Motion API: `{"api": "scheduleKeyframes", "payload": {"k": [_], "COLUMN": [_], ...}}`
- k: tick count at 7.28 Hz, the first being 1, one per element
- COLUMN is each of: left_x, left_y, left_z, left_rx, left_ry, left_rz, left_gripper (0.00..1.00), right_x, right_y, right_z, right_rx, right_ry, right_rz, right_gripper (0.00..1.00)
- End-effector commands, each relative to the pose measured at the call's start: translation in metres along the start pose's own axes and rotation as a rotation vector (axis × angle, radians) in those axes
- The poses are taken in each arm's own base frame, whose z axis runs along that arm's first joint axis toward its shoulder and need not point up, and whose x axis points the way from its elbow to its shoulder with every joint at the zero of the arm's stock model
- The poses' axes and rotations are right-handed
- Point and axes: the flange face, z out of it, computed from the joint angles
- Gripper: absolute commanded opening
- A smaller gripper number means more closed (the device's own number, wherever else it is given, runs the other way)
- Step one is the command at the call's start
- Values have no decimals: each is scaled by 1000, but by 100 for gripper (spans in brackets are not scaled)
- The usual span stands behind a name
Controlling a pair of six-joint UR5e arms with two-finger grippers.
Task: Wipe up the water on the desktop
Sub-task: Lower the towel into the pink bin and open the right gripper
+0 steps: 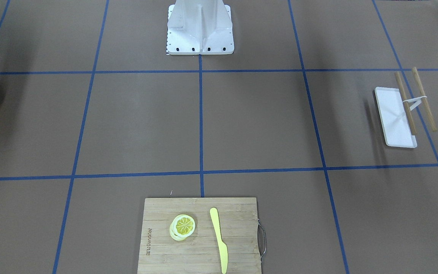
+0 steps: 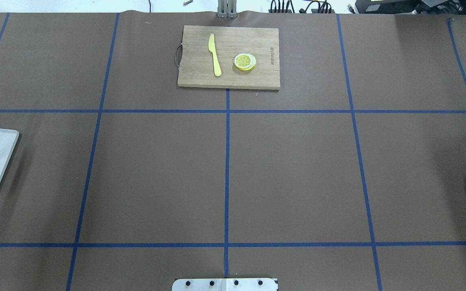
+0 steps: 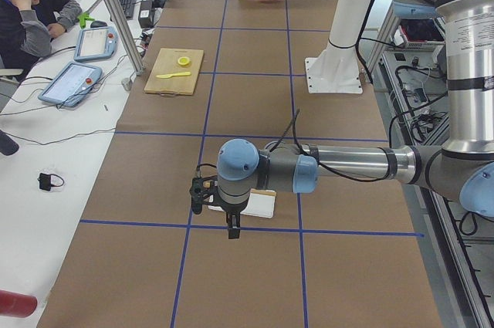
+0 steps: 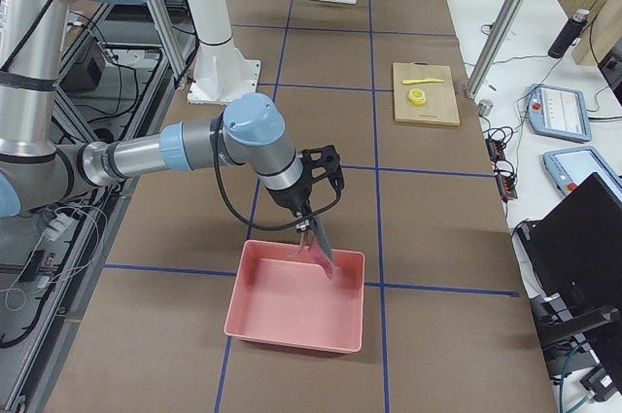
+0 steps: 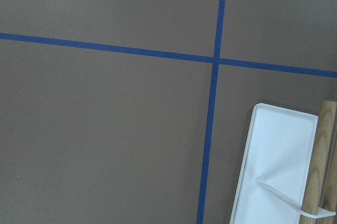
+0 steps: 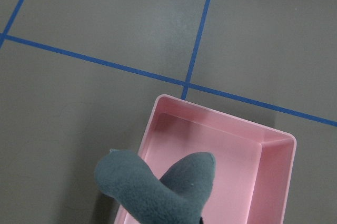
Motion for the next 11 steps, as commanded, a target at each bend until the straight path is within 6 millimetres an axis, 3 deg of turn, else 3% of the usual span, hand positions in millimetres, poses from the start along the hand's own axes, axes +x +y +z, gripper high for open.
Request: {"api": "scheduleKeyframes", "payload": {"k": [1, 4, 6, 7, 8, 11], "left_x": [1, 1, 2, 5, 5, 5], "left_y": [0, 0, -1, -1, -1, -1], "left_z": [-1, -1, -2, -5, -5, -5], "left_rx": [2, 3, 5, 10, 10, 10], "left_ry": [0, 0, 2, 3, 3, 3], "left_rz": [2, 3, 5, 11, 11, 11], "left_gripper": [99, 99, 99, 99, 99, 99], "right_x": [34, 73, 97, 113, 121, 119], "right_y": [18, 35, 19, 24, 17, 2], "right_z": [25, 53, 68, 86, 93, 108], "right_rx": [-52, -130, -150, -148, -123, -139], "right_ry": [7, 51, 67, 70, 84, 68], "right_rz": [-53, -111, -120, -115, -134, -134], "right_gripper": [0, 0, 0, 0, 0, 0]}}
